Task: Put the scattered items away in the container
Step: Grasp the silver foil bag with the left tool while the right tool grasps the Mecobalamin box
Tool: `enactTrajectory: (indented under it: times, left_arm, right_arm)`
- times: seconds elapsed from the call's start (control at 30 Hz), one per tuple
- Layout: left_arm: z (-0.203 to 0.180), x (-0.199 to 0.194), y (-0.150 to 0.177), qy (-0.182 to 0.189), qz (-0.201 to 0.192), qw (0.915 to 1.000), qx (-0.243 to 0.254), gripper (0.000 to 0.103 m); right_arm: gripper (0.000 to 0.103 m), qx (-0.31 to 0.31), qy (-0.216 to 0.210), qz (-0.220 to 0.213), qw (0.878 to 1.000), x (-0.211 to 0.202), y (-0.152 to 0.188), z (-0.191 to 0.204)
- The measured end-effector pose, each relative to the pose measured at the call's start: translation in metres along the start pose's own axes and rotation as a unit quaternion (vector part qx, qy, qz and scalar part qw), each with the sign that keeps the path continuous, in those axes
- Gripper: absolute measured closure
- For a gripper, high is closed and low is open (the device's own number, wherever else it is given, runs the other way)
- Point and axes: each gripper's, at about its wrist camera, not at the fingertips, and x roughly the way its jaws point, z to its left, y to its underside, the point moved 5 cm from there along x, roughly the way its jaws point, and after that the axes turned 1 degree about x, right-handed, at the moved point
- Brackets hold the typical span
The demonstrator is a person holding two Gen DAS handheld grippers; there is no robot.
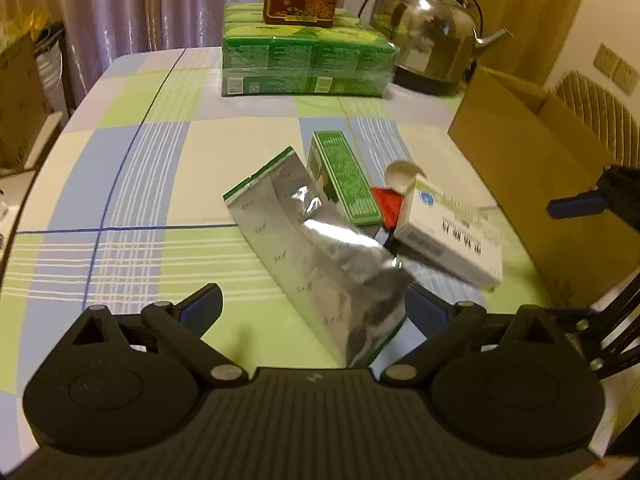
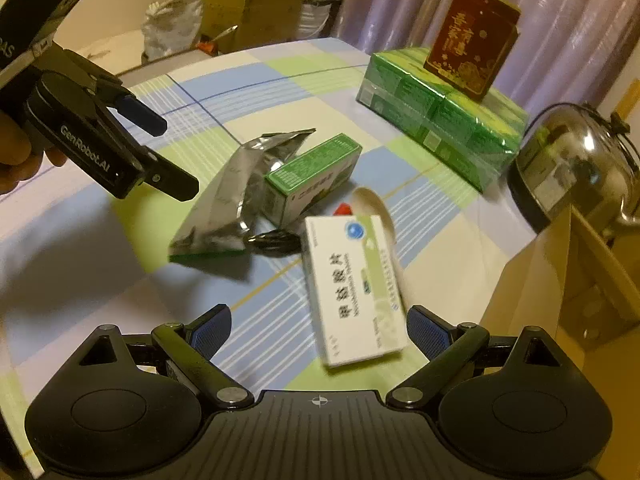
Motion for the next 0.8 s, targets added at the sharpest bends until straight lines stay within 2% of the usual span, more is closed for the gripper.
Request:
enactTrajectory:
  times: [0.17, 0.3, 0.53, 0.8]
  left_arm:
    - [0.002, 0.014, -0.011, 0.004, 0.003, 0.9998, -0.019, 0.007]
    - [0.001, 0.028, -0.016, 0.007, 0.018, 0.9995, -0.023, 0.008]
    - [0.011, 0.046, -0.024, 0.020, 0.036, 0.9970, -0.065, 0.008]
    - [0.013, 0.064, -0.026, 0.038, 0.054, 0.9950, -0.075, 0.011]
  right_arm:
    - [0.011, -0.013, -0.004, 0.017, 1.000, 0.020, -0.010, -0.010]
    - [0.011, -0.034, -0.023, 0.041, 0.998, 0.035, -0.013, -0.017]
    - [0.011, -0.053, -0.037, 0.080, 0.995, 0.062, -0.020, -0.031]
    - [0.011, -0.064, -0.044, 0.097, 0.992, 0.081, -0.024, -0.034]
